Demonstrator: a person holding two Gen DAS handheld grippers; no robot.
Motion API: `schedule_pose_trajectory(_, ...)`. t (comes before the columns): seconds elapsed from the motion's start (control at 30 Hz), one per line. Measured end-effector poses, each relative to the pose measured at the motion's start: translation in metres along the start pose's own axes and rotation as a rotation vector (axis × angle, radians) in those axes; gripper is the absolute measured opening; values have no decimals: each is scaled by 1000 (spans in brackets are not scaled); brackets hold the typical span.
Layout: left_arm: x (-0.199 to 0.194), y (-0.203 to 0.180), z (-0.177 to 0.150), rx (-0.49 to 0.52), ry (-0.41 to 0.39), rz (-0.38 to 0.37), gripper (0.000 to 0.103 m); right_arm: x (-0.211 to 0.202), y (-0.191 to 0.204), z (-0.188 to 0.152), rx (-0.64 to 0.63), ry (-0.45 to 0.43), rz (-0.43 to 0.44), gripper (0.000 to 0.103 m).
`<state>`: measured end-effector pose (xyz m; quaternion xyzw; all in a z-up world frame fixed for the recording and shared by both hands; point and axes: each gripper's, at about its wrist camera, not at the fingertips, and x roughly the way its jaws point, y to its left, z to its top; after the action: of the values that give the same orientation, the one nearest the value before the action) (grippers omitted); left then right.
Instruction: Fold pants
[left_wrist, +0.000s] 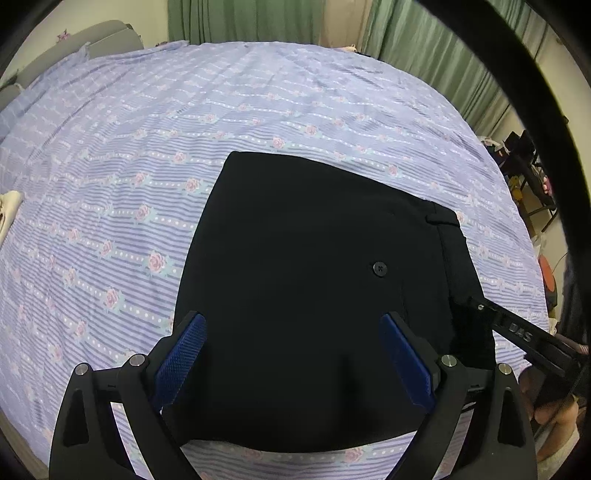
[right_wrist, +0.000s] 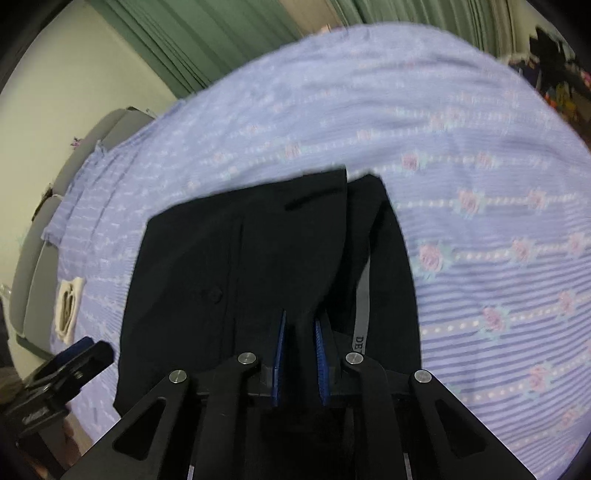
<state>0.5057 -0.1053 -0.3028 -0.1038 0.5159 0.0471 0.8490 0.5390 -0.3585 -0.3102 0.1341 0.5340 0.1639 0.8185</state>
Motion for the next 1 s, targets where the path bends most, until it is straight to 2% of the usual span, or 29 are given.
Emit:
schedule_pose_trajectory(0.07, -3, -3, -1, 12, -4, 2, 96, -8, 2, 1, -16, -23, -18, 5)
schedule_pose_trajectory(0.17, -6, -6, -2, 17, -7, -3, 96, -39, 6, 0, -71, -125, -56, 5)
schedule_pose_trajectory(0.2, -6, -7, -3, 19, -4, -1, 96, -41, 2, 0, -80, -132, -85, 5)
schedule_pose_trajectory(0.3, -3, -11, -7, 31, 12, 8, 96, -22, -24, 5, -63, -64, -151, 5)
schedule_pose_trajectory(0.37, -2, -12, -12, 42, 23, 16, 96, -12, -37, 4, -35, -31, -146, 6)
schedule_pose_trajectory(0.4, -2, -12, -14, 44, 24, 20, 96, -12, -40, 3, -26, -28, -142, 11)
schedule_pose_trajectory(0.43, -2, -12, -15, 45, 26, 25, 96, -13, -42, 3, -29, -29, -159, 24)
schedule_pose_trajectory(0.47, -2, -11, -18, 44, 30, 36, 96, -16, -42, 2, -32, -38, -193, 43)
schedule_pose_trajectory(0.53, -4, -10, -22, 44, 34, 42, 96, -26, -41, -1, -32, -62, -264, 57)
schedule_pose_trajectory(0.63, -12, -7, -29, 58, 22, 53, 96, -48, -40, -12, -27, -82, -303, 58)
schedule_pose_trajectory(0.7, -22, -4, -37, 72, 4, 65, 96, -70, -36, -21, -25, -114, -279, 62)
schedule_pose_trajectory(0.77, -30, -1, -43, 87, -8, 70, 96, -90, -32, -34, -17, -152, -266, 72)
schedule_pose_trajectory(0.83, -41, 1, -51, 106, -20, 75, 96, -109, -30, -51, 5, -184, -257, 73)
schedule_pose_trajectory(0.93, -56, 3, -67, 134, -38, 93, 96, -116, -29, -74, 67, -176, -233, 73)
schedule_pose_trajectory(1.0, -63, 4, -78, 139, -41, 111, 96, -110, -30, -87, 116, -152, -182, 73)
